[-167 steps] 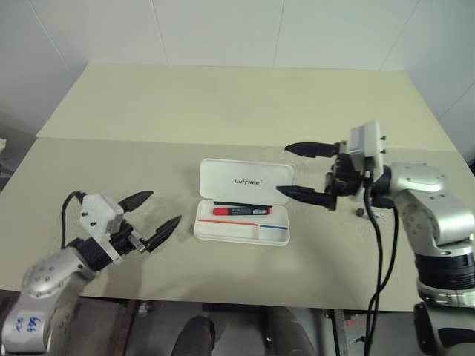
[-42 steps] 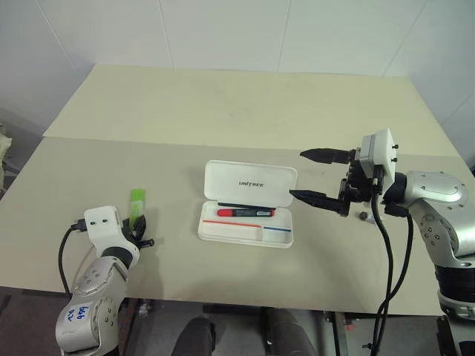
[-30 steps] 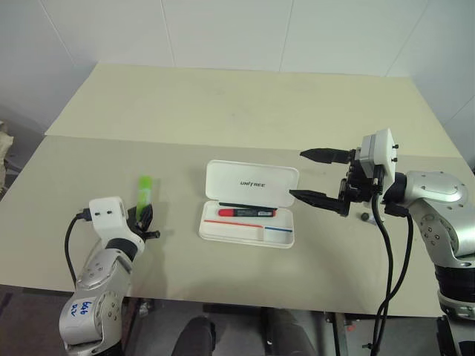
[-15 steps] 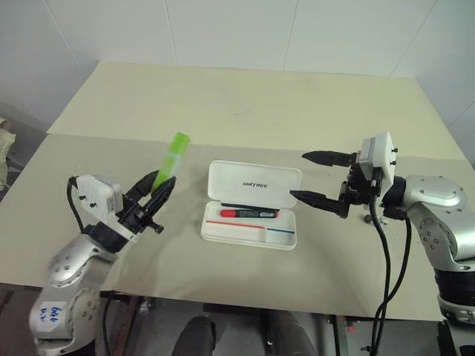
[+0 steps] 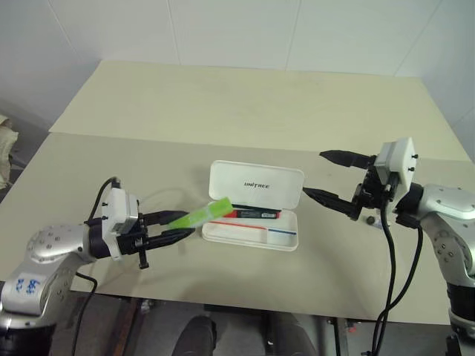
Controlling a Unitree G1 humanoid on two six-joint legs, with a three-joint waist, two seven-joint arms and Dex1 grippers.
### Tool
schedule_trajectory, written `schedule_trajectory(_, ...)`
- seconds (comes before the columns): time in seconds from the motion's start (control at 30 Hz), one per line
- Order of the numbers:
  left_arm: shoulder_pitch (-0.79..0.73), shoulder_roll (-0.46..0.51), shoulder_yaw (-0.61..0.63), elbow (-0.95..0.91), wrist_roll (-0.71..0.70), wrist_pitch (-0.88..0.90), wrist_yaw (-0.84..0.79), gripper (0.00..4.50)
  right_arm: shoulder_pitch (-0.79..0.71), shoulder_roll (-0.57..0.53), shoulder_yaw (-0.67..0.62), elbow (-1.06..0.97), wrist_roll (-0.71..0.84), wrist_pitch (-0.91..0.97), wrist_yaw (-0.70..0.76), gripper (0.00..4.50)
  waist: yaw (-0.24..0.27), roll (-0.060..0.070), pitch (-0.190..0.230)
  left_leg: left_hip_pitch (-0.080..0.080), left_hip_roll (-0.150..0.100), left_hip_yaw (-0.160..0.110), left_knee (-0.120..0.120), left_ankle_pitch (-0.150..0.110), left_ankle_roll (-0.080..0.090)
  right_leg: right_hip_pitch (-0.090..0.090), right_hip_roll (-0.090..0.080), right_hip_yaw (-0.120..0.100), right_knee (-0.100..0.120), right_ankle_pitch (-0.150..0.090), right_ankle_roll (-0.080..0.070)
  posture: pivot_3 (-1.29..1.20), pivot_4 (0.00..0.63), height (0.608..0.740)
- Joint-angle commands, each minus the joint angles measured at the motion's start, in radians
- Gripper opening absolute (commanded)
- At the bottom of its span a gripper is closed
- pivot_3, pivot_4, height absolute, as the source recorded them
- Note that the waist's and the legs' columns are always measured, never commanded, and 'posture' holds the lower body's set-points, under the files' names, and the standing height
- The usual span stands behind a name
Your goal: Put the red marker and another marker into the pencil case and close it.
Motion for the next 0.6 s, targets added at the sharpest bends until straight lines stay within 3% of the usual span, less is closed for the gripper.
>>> schedule_trajectory(0.03, -0.065, 0.038, -0.064, 0.065, 0.036, -0.045, -0.104, 1.03, 0.02, -0.021, -0.058, -0.065, 0.024, 0.005, -0.019, 4.5, -0.001, 0.0, 0.0, 0.0, 0.0, 0.0, 0.0, 0.0, 0.0, 0.0, 0.0, 0.0, 0.0, 0.0, 0.0, 0.0, 0.15, 0.74)
schedule_trajectory(0.17, -0.164, 0.05, -0.154, 0.175, 0.126, -0.126, -0.176, 1.03, 0.061, -0.023, -0.084, -0.111, 0.037, 0.02, -0.043, 4.5, -0.002, 0.0, 0.0, 0.0, 0.001, 0.001, -0.002, 0.0, 0.0, -0.001, 0.0, 0.0, 0.0, 0.0, 0.0, 0.0, 0.15, 0.74)
schedule_trajectory(0.4, -0.357, -0.036, -0.3, 0.343, 0.262, -0.223, -0.189, 1.03, 0.13, -0.027, -0.131, -0.193, 0.062, 0.055, -0.089, 4.5, 0.002, 0.0, 0.0, -0.002, 0.0, 0.001, 0.0, 0.0, 0.0, -0.002, 0.0, 0.0, 0.002, 0.0, 0.001, 0.0, 0.15, 0.74)
schedule_trajectory(0.6, -0.396, -0.077, -0.341, 0.369, 0.296, -0.253, -0.2, 1.03, 0.16, -0.023, -0.149, -0.237, 0.075, 0.074, -0.124, 4.5, -0.002, 0.0, 0.0, -0.002, 0.0, 0.001, 0.0, 0.0, 0.001, -0.003, 0.001, 0.001, 0.004, 0.001, 0.002, 0.0, 0.15, 0.74)
